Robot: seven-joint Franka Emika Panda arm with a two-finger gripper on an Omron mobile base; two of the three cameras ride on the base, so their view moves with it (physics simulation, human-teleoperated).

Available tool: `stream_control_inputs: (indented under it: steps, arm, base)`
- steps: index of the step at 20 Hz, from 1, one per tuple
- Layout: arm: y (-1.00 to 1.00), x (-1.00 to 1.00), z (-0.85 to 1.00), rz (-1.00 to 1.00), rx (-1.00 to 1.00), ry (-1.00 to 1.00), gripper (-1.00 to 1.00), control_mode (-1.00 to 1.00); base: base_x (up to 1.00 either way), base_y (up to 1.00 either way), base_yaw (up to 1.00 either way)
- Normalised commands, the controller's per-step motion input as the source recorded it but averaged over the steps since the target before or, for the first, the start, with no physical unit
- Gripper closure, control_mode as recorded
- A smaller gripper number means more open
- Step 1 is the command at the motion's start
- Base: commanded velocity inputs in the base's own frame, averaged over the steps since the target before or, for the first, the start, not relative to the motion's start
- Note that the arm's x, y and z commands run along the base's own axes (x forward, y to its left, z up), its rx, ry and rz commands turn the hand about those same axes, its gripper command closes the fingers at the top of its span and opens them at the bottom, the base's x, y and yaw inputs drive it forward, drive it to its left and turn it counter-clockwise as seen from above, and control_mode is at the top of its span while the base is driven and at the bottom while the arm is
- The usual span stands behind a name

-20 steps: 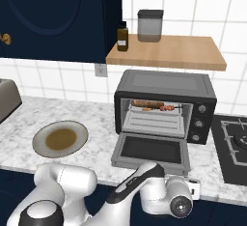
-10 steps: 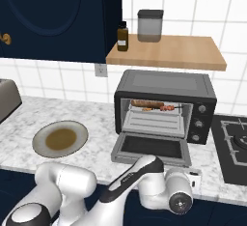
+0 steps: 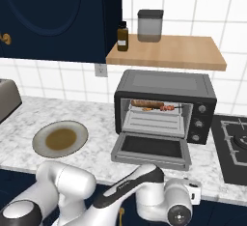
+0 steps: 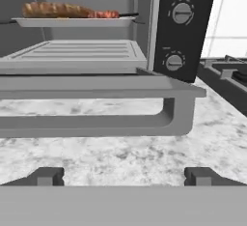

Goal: Pick up the kebab skewer and baguette bread, and place them inside the toaster oven. Close the toaster oven door and start by setting the timer.

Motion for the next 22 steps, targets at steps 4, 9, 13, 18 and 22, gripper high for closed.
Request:
stream_control_inputs:
  steps: [4,9,13,18,22]
  arm:
    - [0.01,0.06,-0.14,-0.01,0.0,0.02,-1.0,-1.0]
    - [0.16,0.52,0.0,0.0,0.0,0.0,-1.0,-1.0]
    - [0.06,0.21,-0.1,0.0,0.0,0.0,-1.0,-1.0]
    - [0.0,0.07,-0.08,0.0,0.0,0.01,-1.0,-1.0]
    - [0.04,0.27,0.01,0.0,0.0,0.0,-1.0,-1.0]
  base:
    - [0.0,0.0,0.0]
    - [0.0,0.0,0.0]
    - [0.0,0.0,0.0]
    - [0.0,0.0,0.0]
    - [0.0,0.0,0.0]
